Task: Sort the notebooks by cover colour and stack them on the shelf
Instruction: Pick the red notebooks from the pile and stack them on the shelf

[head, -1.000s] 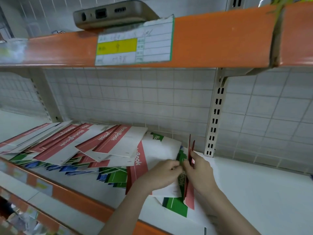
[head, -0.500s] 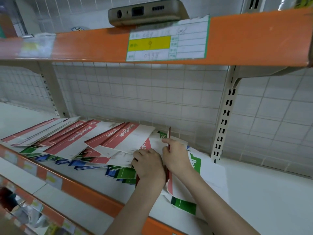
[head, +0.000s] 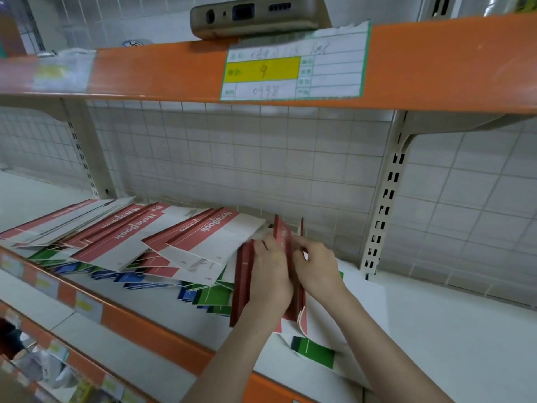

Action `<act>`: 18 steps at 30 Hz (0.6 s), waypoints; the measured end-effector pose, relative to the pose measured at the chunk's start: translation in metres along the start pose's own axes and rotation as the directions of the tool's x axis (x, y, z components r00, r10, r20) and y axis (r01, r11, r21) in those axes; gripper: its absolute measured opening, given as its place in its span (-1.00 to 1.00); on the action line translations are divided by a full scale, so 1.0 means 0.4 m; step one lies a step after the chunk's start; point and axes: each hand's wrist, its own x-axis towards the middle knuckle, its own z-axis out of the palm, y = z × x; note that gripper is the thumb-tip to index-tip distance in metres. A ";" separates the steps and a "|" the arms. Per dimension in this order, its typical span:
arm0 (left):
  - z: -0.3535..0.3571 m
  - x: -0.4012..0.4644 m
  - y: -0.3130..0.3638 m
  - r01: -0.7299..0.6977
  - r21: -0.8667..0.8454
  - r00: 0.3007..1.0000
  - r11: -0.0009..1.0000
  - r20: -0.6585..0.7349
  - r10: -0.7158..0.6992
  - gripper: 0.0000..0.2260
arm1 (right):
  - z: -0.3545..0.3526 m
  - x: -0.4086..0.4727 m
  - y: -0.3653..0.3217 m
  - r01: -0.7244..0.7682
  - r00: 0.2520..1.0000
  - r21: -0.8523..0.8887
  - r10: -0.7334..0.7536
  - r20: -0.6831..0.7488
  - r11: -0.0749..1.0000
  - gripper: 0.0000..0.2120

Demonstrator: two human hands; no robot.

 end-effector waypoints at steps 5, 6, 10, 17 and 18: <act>0.011 0.004 0.001 0.232 -0.618 0.955 0.751 0.290 -0.056 -0.77 | -0.019 -0.012 0.019 0.000 0.999 0.031 -0.002 0.041 1.000 -0.57; 0.011 0.003 0.000 0.301 -0.631 0.932 0.715 0.352 -0.082 -0.77 | -0.019 -0.015 0.026 -0.005 0.998 0.025 0.003 0.066 1.000 -0.55; 0.017 0.003 -0.017 0.377 -0.582 0.885 0.721 0.457 -0.094 -0.60 | -0.020 -0.021 0.058 -0.137 0.986 0.197 0.115 0.121 0.971 -0.57; 0.006 0.009 -0.034 0.414 -0.687 0.897 0.597 0.421 -0.136 -0.68 | -0.089 -0.050 0.140 -0.280 0.953 0.264 0.301 -0.040 0.923 -0.58; -0.003 0.013 -0.037 0.391 -0.726 0.910 0.566 0.396 -0.120 -0.68 | -0.099 -0.054 0.153 -0.298 0.945 0.278 0.324 -0.052 0.913 -0.57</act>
